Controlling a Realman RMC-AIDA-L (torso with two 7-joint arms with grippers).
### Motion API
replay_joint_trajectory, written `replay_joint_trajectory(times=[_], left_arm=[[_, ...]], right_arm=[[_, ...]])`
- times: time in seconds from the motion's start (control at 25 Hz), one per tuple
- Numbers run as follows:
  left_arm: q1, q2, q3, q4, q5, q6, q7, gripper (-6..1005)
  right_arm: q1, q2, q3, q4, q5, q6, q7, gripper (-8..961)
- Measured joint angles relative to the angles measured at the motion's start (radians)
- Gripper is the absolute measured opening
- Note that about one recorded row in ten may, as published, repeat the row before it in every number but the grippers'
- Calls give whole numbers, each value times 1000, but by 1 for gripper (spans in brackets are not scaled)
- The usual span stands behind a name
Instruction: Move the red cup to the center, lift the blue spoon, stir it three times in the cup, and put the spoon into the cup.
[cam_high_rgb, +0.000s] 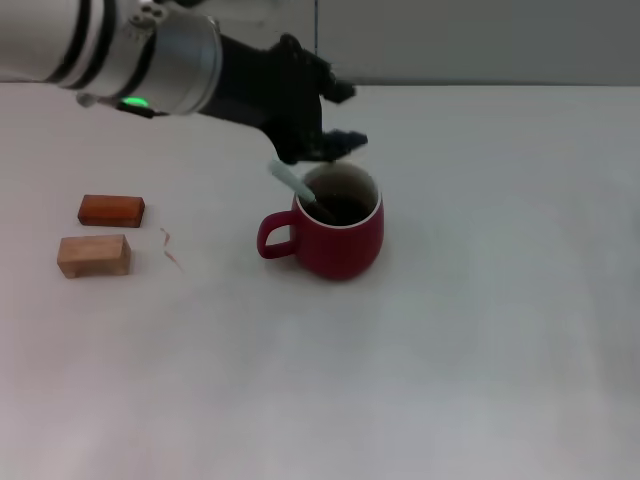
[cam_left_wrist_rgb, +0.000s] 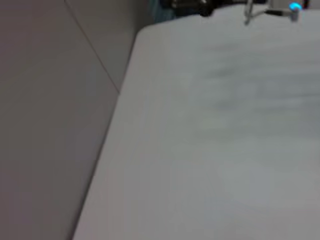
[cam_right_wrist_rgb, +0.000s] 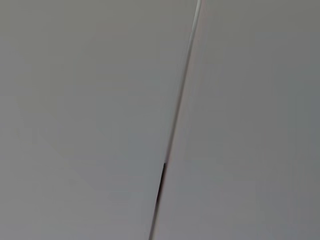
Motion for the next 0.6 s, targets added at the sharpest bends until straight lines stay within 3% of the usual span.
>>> replay_joint_trajectory(times=[0.32,0.6], left_arm=[[81,2,-310,-107,-425,-135,170,483],[126,3,-481,-292,-739,-218,315,485]], right_arm=[[-6,0,1,-2,2,0,0,729],[-7,0,10,-13,7,0,0,730]])
